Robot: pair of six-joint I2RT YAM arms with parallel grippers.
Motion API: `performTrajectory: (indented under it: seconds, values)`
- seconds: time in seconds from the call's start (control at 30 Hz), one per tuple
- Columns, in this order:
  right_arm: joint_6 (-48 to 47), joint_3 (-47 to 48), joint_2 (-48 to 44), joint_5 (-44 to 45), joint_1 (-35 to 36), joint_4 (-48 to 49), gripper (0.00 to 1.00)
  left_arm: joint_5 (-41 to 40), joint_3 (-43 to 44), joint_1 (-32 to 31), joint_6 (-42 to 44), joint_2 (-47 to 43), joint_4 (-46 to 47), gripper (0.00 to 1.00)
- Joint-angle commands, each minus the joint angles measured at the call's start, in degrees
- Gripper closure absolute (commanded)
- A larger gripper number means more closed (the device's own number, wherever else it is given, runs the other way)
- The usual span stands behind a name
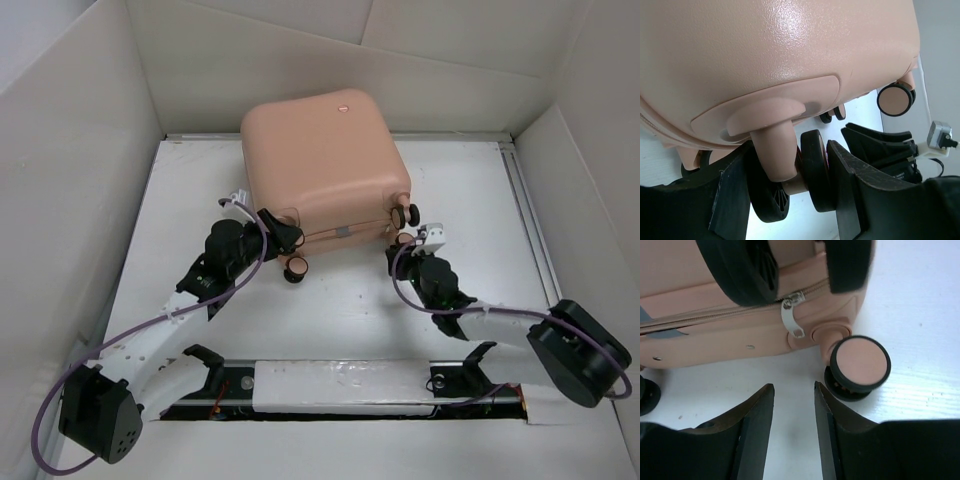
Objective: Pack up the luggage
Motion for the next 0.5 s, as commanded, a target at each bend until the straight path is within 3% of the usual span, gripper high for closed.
performTrajectory:
  seconds: [0.0, 0.13, 0.47]
  values:
    - [-5.2, 5.0, 3.4, -3.5, -1.5, 8.6, 0.56, 8.4, 1.7, -1.3, 5.6, -4.5, 17.1, 1.00]
    - [-8.0, 6.3, 9.7, -2.8, -3.3, 13.3, 0.55, 9.5, 1.1, -1.3, 5.6, -3.9, 18.2, 1.00]
    - [-14.0, 5.1, 22.6, -4.7, -4.6, 38.1, 0.59, 10.6, 1.1, -1.3, 5.6, -3.4, 18.2, 1.00]
